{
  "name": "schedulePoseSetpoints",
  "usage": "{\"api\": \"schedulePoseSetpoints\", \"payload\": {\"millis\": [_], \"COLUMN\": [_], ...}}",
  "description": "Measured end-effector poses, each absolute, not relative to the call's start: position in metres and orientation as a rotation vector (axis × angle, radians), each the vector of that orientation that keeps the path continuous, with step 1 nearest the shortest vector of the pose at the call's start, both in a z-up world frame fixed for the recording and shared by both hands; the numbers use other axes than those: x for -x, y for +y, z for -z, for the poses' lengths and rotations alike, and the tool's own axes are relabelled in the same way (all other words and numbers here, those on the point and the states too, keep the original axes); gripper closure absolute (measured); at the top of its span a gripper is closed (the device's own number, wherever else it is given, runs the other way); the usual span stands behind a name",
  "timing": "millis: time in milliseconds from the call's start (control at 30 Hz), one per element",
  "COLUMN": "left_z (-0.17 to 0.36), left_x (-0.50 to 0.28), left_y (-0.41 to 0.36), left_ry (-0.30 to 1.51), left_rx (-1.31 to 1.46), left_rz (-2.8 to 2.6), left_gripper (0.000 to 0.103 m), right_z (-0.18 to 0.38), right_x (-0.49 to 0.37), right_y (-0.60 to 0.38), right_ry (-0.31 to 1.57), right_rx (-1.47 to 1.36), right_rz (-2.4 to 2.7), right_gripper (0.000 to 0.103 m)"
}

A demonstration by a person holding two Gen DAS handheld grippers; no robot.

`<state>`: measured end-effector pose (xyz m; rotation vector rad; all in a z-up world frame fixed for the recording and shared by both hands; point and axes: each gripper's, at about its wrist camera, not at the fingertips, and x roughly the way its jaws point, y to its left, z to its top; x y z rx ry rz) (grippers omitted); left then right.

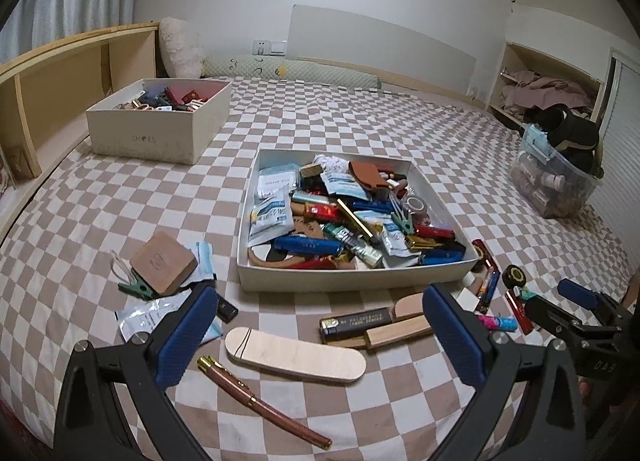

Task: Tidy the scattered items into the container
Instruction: 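Reach the right gripper to the blue lighter and close on it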

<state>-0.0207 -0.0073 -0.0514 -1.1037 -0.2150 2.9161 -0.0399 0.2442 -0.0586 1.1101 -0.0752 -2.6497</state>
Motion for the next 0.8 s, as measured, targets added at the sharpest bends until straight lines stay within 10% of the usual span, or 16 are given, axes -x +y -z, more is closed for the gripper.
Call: {"api": "schedulePoseSetpoints", "payload": {"millis": [800], "left_z": [0.095], "left_x": [0.006], "left_y": [-0.002], "left_ry": [-0.168], "left_rx": [1.190], "left_rz": [-2.870], "left_gripper": [0.000], "right_z": [0.156], "right_x": [0.063], "right_y": [0.240], "right_ry": [-0.391], "right_rx": [-1.496], "right_rz": [2.657], "right_gripper": [0.000]}}
